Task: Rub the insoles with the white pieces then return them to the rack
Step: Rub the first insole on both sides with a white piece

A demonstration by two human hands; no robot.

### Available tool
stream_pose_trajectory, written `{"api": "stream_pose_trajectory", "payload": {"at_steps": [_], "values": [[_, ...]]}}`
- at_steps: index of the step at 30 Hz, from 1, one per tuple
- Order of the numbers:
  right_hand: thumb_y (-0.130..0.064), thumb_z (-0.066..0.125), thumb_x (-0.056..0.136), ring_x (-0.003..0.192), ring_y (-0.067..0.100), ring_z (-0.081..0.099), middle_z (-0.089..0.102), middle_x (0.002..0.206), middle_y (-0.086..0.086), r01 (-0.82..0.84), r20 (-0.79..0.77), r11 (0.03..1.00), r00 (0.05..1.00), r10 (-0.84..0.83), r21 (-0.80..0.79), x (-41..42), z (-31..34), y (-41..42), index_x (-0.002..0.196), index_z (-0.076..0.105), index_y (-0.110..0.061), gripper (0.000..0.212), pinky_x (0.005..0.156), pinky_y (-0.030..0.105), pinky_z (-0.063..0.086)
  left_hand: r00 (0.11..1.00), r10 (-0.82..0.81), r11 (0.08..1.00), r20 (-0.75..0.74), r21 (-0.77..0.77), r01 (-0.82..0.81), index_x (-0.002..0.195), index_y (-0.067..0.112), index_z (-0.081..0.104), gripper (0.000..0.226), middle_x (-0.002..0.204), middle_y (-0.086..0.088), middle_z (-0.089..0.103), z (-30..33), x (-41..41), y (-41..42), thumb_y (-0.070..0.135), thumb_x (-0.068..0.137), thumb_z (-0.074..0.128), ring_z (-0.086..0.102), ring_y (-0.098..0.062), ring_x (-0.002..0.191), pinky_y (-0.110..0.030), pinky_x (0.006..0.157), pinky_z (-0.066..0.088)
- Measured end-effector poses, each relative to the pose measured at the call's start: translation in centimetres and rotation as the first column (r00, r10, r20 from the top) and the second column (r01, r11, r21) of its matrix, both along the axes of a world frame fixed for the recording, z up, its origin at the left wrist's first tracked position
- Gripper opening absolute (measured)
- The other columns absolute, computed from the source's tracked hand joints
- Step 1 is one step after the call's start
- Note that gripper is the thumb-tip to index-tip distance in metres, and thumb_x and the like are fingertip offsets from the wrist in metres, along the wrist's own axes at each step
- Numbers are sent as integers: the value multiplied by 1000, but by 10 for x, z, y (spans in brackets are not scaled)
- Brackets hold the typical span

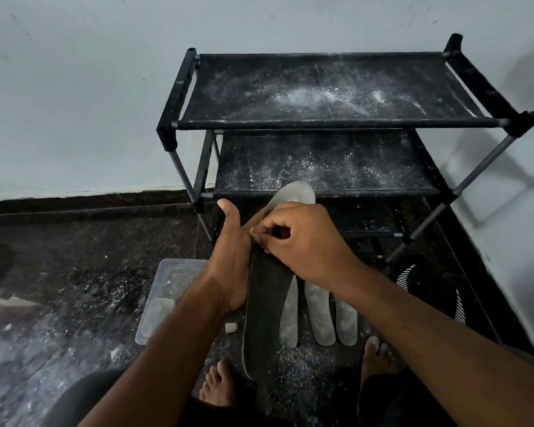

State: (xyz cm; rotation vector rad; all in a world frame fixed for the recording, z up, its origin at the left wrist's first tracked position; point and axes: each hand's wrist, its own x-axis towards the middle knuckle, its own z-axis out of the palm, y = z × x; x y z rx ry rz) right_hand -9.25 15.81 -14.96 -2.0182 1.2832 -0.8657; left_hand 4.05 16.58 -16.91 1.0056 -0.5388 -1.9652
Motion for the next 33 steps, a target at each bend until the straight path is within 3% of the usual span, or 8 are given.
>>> {"api": "stream_pose_trajectory", "payload": {"at_steps": [4, 9, 14, 19, 24, 28, 31, 33], "values": [[-19, 74, 85, 87, 4, 61, 68, 85, -12, 94, -35, 986, 994, -100, -140, -4, -1, -8, 88, 77, -18, 4, 81, 29, 53, 993, -29, 1000, -117, 0, 29, 145, 21, 54, 92, 136, -20, 65, -1, 3, -1, 82, 93, 8, 70, -30, 116, -42, 83, 62], [-13, 76, 82, 78, 3, 65, 69, 84, -9, -126, -2, 992, 992, 126, 27, 0, 2, 4, 84, 78, -15, 3, 73, 29, 56, 996, 52, 998, -68, 34, -49, 123, 15, 71, 68, 116, -17, 73, -7, 6, -4, 62, 105, 26, 73, -28, 105, -41, 90, 60], [-17, 73, 85, 85, 8, 59, 67, 85, -9, 13, -65, 984, 998, -25, -178, -2, 0, -5, 89, 76, -17, 5, 79, 35, 53, 997, 25, 999, -72, 39, -22, 97, 9, 81, 55, 95, -13, 76, -2, 6, -5, 42, 106, 38, 75, -23, 89, -35, 85, 61], [-13, 76, 80, 78, 2, 64, 68, 80, -13, -237, -82, 970, 967, 241, 55, -1, 6, 6, 82, 78, -16, 5, 74, 16, 52, 997, 83, 995, 7, 52, -83, 87, 8, 80, 49, 85, -10, 73, -4, 9, -5, 38, 104, 45, 74, -22, 78, -32, 75, 61], [-18, 78, 81, 79, 2, 62, 67, 80, -14, -125, -52, 990, 991, 121, -73, -2, 4, -2, 82, 78, -19, 2, 76, 23, 53, 996, 87, 994, -3, 70, -87, 96, 7, 76, 45, 93, -12, 70, 1, 8, -5, 39, 103, 45, 71, -24, 88, -36, 86, 58], [-13, 79, 78, 80, 1, 65, 69, 80, -13, -288, -39, 950, 955, 295, 123, -2, 8, 6, 81, 79, -17, 5, 75, 16, 52, 996, 93, 994, 4, 62, -93, 93, 7, 78, 43, 93, -9, 72, -3, 10, -5, 37, 101, 49, 72, -22, 87, -33, 85, 58], [-16, 78, 81, 76, 3, 62, 66, 79, -14, -146, -40, 989, 989, 146, -3, -7, 5, -2, 84, 78, -18, 4, 69, 15, 49, 998, 59, 997, -28, 51, -57, 89, 9, 80, 48, 87, -10, 74, -3, 6, -4, 37, 103, 44, 72, -22, 81, -34, 80, 60], [-19, 76, 84, 80, 5, 61, 67, 83, -10, -13, -65, 992, 998, 5, -124, -12, 3, -11, 87, 78, -18, 4, 71, 25, 53, 997, 4, 999, -77, 50, -1, 88, 9, 81, 56, 88, -14, 76, -4, 1, -2, 37, 106, 37, 75, -25, 80, -42, 81, 61]]}}
